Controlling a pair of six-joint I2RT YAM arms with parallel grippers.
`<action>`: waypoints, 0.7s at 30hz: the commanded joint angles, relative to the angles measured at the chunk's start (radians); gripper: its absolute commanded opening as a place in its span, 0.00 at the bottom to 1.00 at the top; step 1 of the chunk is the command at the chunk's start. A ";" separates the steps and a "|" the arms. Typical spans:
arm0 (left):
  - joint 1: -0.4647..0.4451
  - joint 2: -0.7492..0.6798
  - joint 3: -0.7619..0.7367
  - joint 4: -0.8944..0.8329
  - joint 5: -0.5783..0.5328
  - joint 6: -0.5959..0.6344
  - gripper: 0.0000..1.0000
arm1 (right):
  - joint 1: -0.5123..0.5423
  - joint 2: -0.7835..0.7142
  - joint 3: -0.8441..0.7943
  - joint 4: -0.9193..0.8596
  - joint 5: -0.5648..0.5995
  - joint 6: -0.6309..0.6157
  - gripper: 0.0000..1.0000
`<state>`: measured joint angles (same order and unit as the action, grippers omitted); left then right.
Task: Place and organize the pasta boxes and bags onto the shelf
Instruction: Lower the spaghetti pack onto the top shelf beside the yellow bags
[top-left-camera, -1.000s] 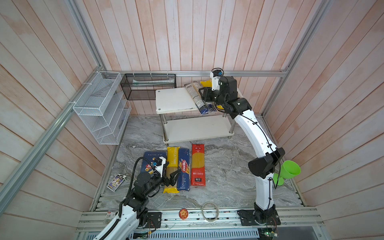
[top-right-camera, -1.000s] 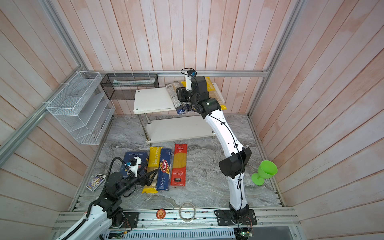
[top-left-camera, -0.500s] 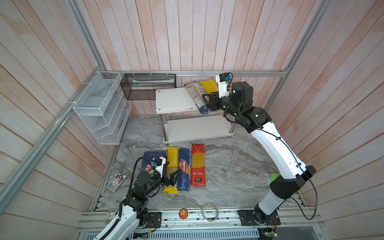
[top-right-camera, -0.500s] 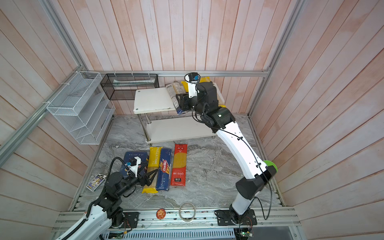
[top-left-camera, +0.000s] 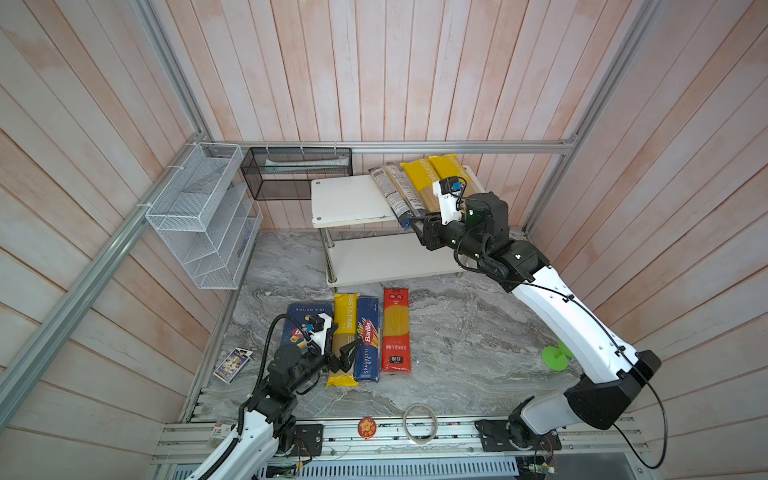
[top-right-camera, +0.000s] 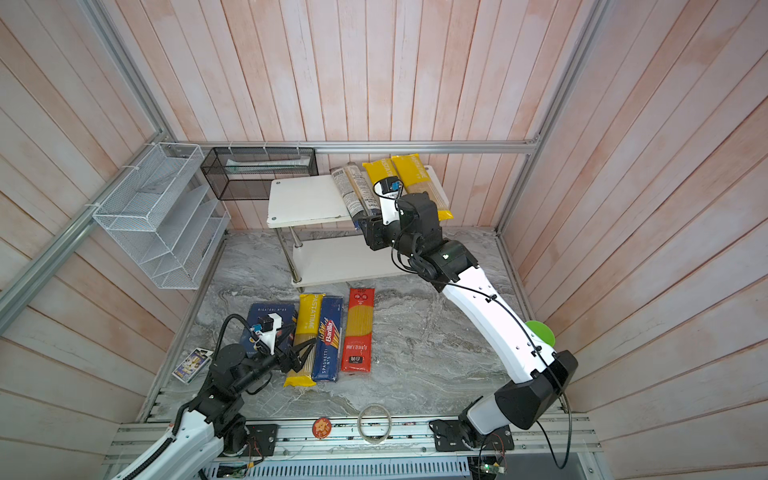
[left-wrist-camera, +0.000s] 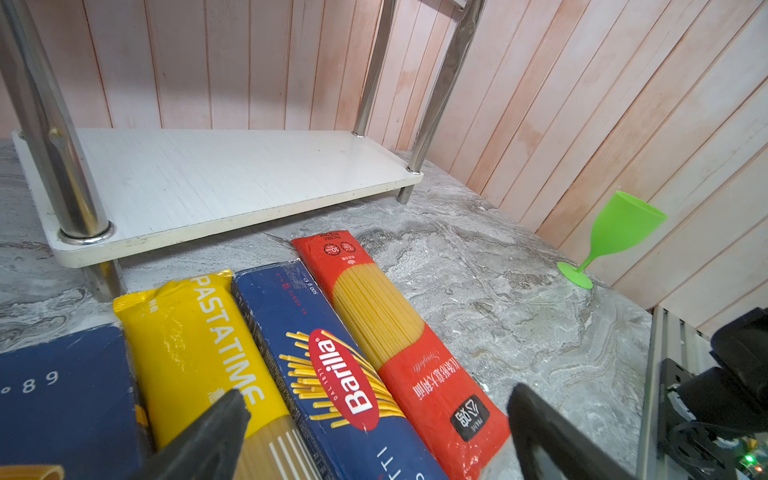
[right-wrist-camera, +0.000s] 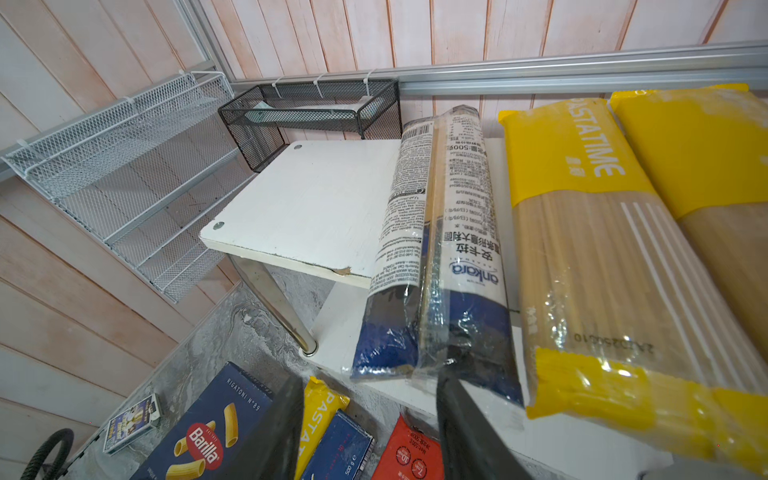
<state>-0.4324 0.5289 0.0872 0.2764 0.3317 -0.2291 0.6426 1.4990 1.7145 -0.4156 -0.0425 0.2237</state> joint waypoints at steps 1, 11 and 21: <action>-0.002 -0.003 0.009 -0.002 -0.006 0.003 1.00 | -0.001 0.020 -0.007 0.021 -0.013 -0.015 0.51; -0.002 -0.012 0.007 -0.007 -0.008 0.003 1.00 | 0.000 0.100 0.027 0.043 -0.041 -0.009 0.51; -0.002 -0.011 0.006 -0.005 -0.004 0.000 1.00 | 0.004 0.131 0.078 0.004 -0.063 -0.007 0.51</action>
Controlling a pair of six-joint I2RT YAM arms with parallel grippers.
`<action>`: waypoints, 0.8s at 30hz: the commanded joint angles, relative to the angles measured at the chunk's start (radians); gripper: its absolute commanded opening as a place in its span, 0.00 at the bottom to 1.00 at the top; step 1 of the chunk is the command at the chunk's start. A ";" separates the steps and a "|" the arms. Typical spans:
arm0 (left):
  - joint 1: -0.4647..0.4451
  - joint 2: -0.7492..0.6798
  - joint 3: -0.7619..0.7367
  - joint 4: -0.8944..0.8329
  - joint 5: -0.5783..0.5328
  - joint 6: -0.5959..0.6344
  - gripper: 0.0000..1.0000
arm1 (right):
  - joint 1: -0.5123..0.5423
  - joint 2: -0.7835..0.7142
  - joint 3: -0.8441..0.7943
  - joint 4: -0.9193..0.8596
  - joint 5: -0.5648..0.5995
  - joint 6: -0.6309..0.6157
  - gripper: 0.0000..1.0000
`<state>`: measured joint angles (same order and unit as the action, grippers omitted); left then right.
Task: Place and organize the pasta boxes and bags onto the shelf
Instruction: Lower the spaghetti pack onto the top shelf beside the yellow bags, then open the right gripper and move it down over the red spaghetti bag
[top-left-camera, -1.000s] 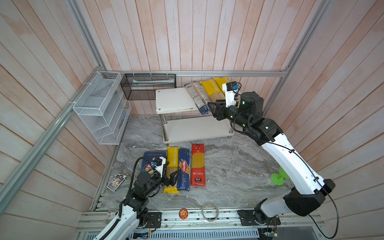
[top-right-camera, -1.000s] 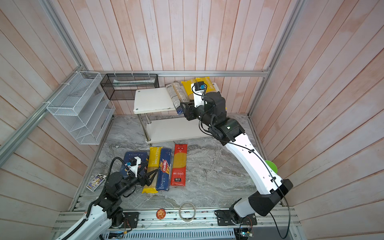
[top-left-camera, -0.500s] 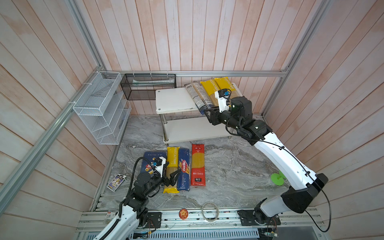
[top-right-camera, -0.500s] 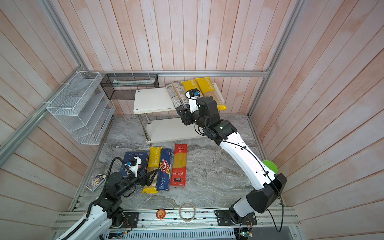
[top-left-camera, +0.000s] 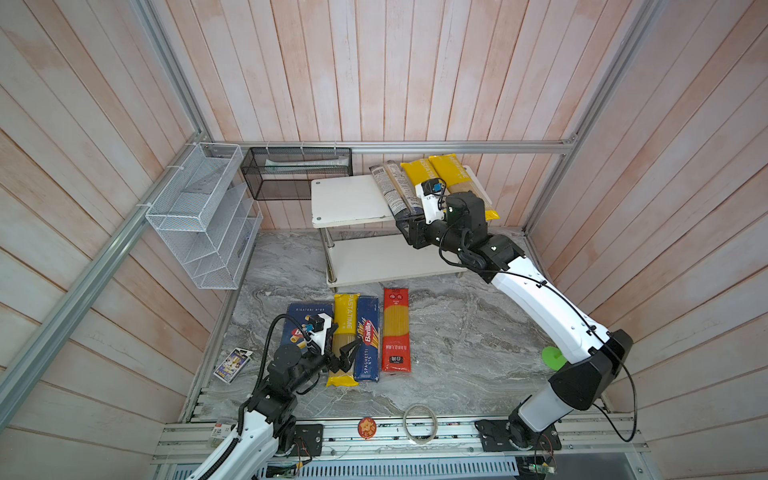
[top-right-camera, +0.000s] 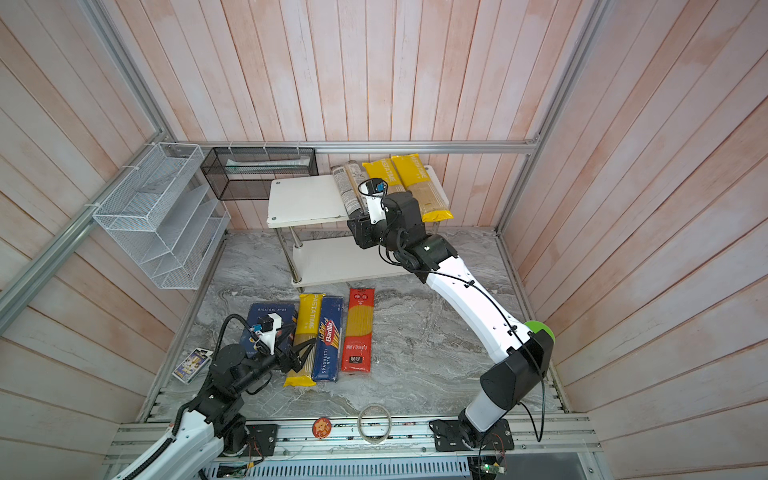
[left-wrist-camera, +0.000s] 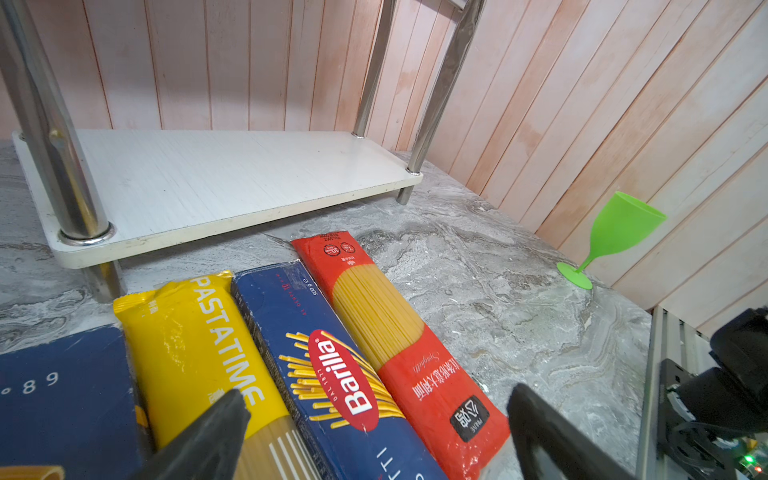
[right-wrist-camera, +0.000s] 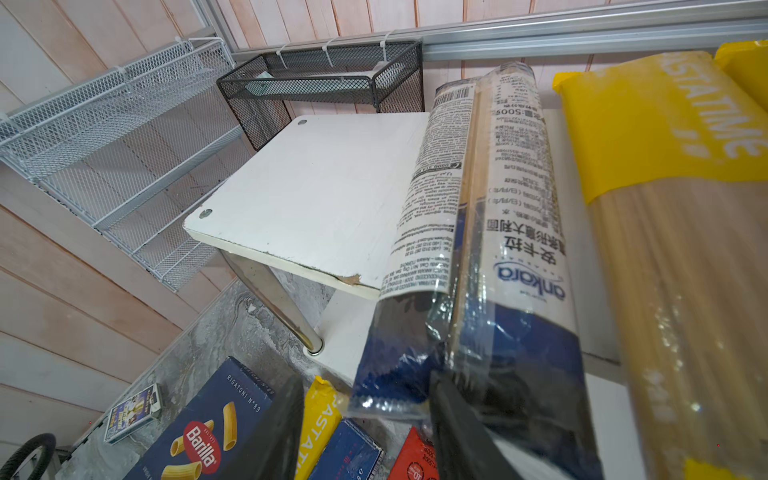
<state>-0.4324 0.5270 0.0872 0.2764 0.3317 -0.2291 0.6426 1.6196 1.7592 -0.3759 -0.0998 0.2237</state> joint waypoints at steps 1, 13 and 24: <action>-0.002 -0.009 0.006 -0.002 -0.003 -0.001 1.00 | 0.004 0.006 0.036 -0.042 0.001 -0.009 0.51; -0.002 -0.036 0.005 -0.023 -0.027 -0.008 1.00 | 0.135 -0.172 -0.063 -0.067 0.087 -0.053 0.51; -0.002 -0.048 0.216 -0.300 -0.196 -0.013 1.00 | 0.329 -0.386 -0.414 -0.064 0.152 0.017 0.51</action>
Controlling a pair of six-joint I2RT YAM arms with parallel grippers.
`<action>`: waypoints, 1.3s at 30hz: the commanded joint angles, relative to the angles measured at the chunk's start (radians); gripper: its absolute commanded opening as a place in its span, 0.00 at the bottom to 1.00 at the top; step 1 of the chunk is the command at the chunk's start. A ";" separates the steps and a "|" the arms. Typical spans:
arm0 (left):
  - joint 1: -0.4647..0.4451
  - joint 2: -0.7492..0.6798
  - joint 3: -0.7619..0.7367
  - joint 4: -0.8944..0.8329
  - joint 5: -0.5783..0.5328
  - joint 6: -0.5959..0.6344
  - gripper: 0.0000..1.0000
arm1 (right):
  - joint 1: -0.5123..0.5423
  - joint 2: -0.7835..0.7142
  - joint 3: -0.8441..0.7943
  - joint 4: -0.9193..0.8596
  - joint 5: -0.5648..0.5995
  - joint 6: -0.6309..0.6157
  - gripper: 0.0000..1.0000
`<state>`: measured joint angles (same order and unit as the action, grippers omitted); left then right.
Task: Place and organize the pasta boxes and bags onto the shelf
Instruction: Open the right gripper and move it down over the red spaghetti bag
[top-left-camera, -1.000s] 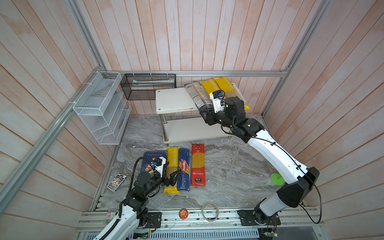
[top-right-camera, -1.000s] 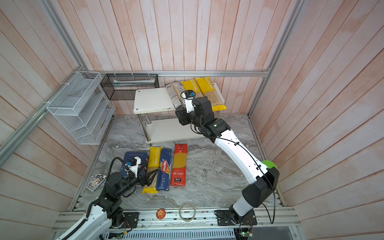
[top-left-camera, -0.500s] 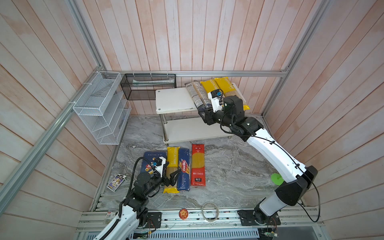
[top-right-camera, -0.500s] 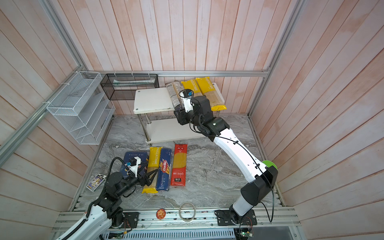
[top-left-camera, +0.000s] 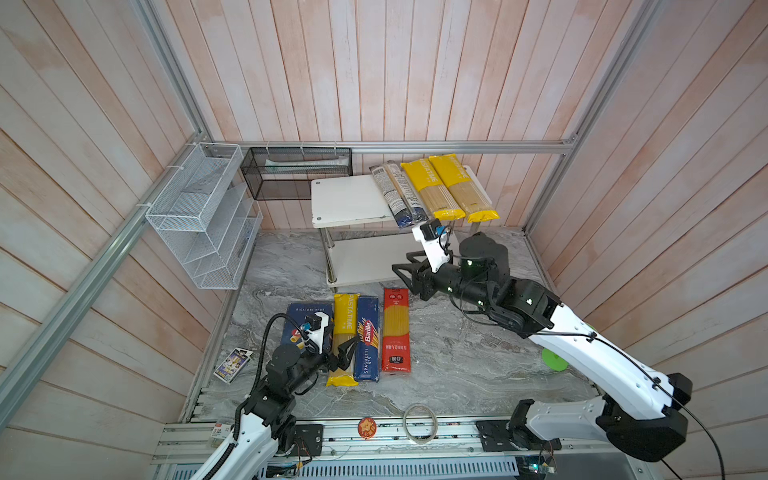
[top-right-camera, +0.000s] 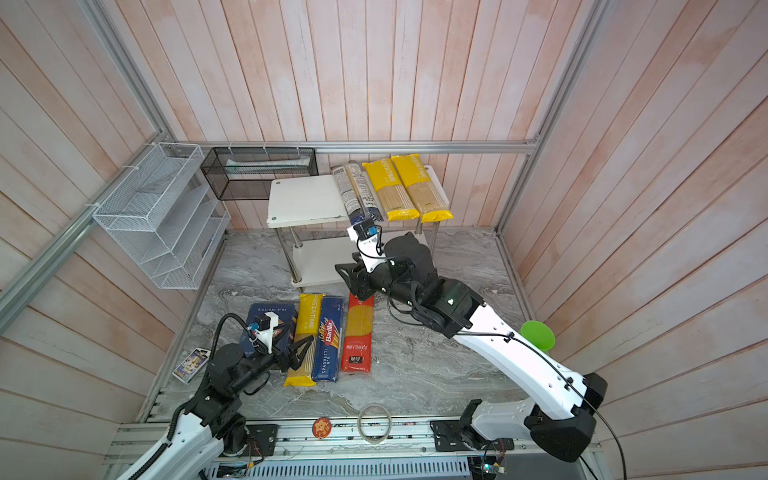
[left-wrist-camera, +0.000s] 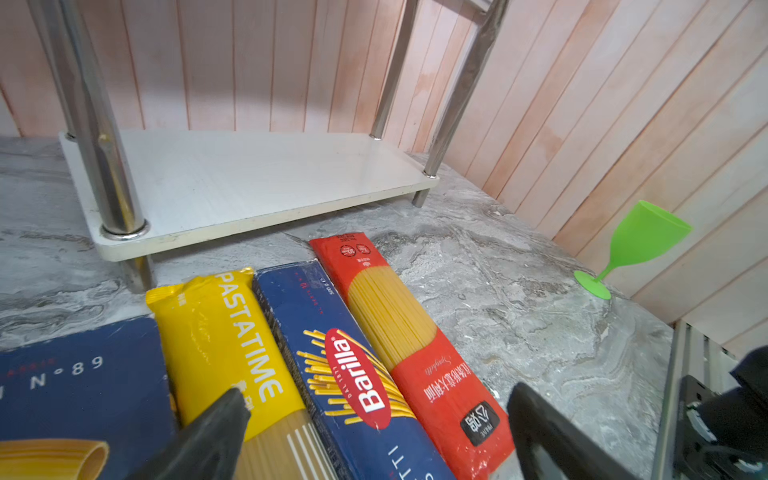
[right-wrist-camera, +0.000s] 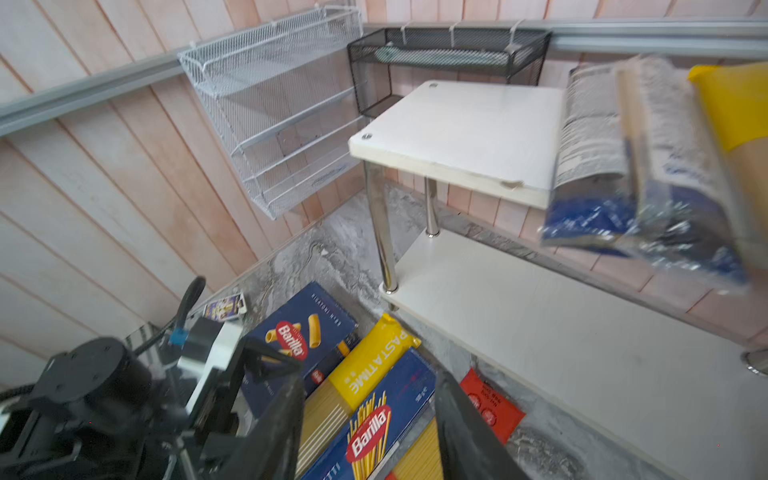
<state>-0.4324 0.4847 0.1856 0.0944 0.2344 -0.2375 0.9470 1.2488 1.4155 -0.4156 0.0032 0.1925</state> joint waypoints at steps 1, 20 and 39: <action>-0.002 -0.006 0.148 -0.138 -0.120 0.002 1.00 | 0.033 -0.020 -0.097 -0.036 0.068 0.066 0.52; -0.002 -0.009 0.170 -0.210 -0.253 0.053 1.00 | 0.110 -0.061 -0.593 0.178 0.241 0.426 0.71; -0.002 0.029 0.181 -0.205 -0.233 0.059 1.00 | 0.134 0.246 -0.623 0.300 0.254 0.533 0.92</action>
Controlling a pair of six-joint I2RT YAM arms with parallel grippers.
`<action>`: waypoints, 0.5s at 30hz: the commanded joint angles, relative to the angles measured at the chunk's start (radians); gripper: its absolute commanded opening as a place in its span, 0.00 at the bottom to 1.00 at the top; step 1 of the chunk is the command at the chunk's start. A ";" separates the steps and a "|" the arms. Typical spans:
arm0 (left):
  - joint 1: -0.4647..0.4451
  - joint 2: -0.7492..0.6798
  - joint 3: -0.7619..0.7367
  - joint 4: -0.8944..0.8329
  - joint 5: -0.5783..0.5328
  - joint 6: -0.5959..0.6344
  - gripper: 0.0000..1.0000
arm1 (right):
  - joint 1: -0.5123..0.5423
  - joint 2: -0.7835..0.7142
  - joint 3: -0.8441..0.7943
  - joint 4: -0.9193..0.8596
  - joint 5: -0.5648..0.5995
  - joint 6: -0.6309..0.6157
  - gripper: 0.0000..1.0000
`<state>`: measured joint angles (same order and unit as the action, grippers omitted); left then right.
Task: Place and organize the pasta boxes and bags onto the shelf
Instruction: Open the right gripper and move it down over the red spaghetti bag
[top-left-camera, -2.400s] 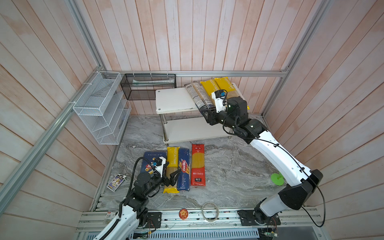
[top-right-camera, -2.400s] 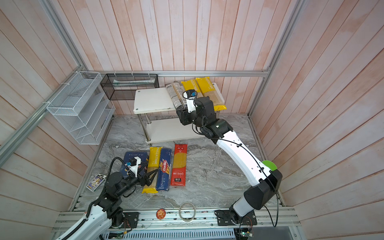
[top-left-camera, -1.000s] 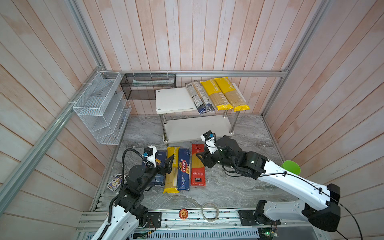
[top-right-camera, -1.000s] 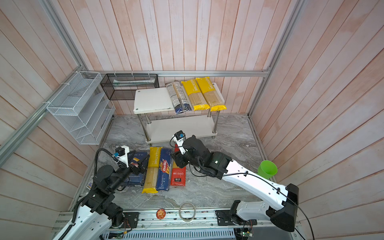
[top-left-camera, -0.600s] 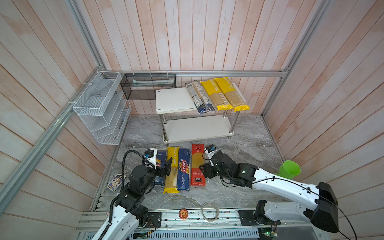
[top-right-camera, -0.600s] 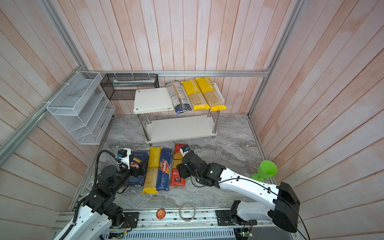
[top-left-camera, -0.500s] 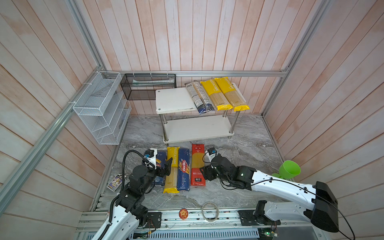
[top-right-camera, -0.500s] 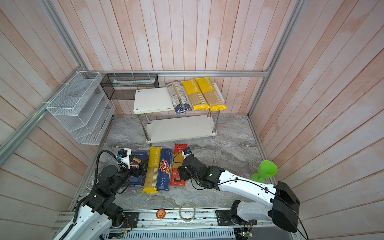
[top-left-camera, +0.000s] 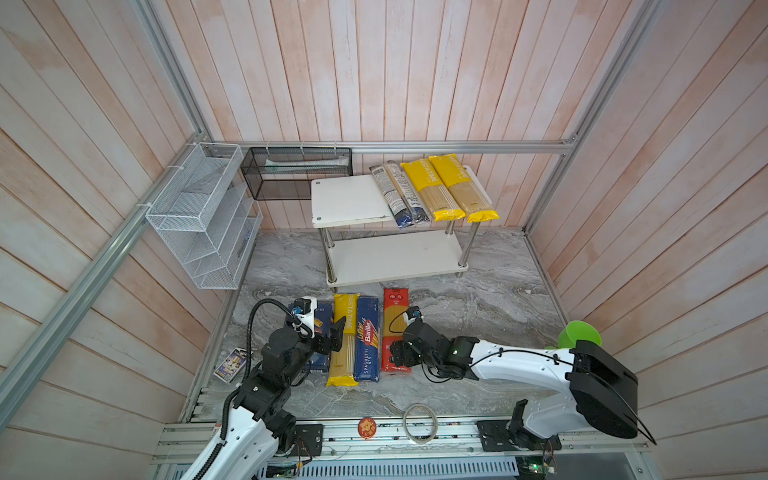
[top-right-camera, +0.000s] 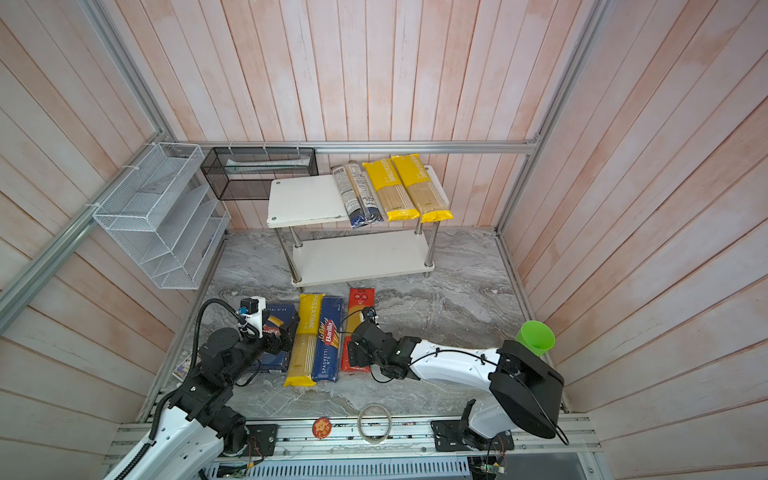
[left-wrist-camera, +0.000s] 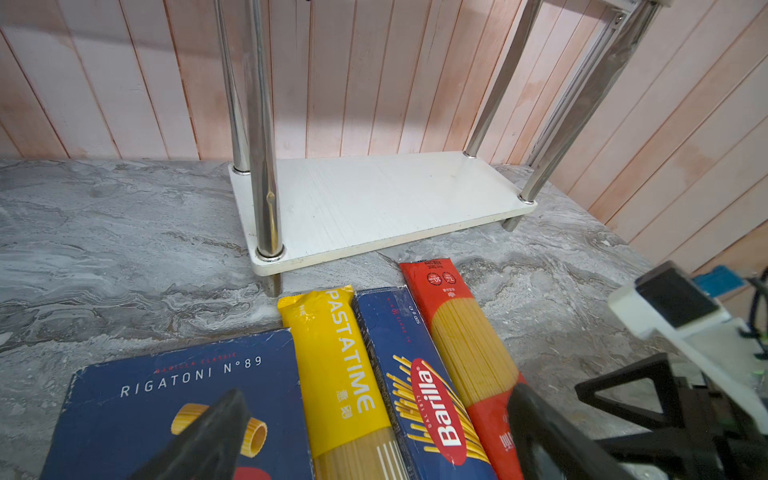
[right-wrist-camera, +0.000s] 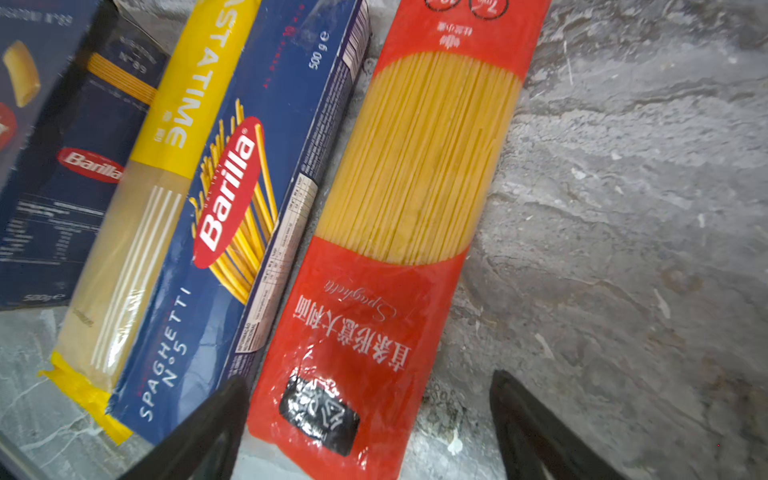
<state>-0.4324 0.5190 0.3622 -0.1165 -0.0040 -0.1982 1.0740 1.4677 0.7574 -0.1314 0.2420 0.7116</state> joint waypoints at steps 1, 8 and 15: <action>-0.002 -0.002 0.005 0.007 0.007 0.019 1.00 | 0.006 0.037 0.039 0.019 0.019 0.015 0.93; -0.002 0.008 0.007 0.011 0.026 0.028 1.00 | 0.007 0.131 0.089 0.016 0.022 0.000 0.98; -0.002 -0.004 0.005 0.006 0.006 0.021 1.00 | 0.007 0.199 0.118 -0.016 0.065 -0.004 0.98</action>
<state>-0.4324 0.5251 0.3622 -0.1165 0.0029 -0.1898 1.0748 1.6375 0.8421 -0.1116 0.2577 0.7105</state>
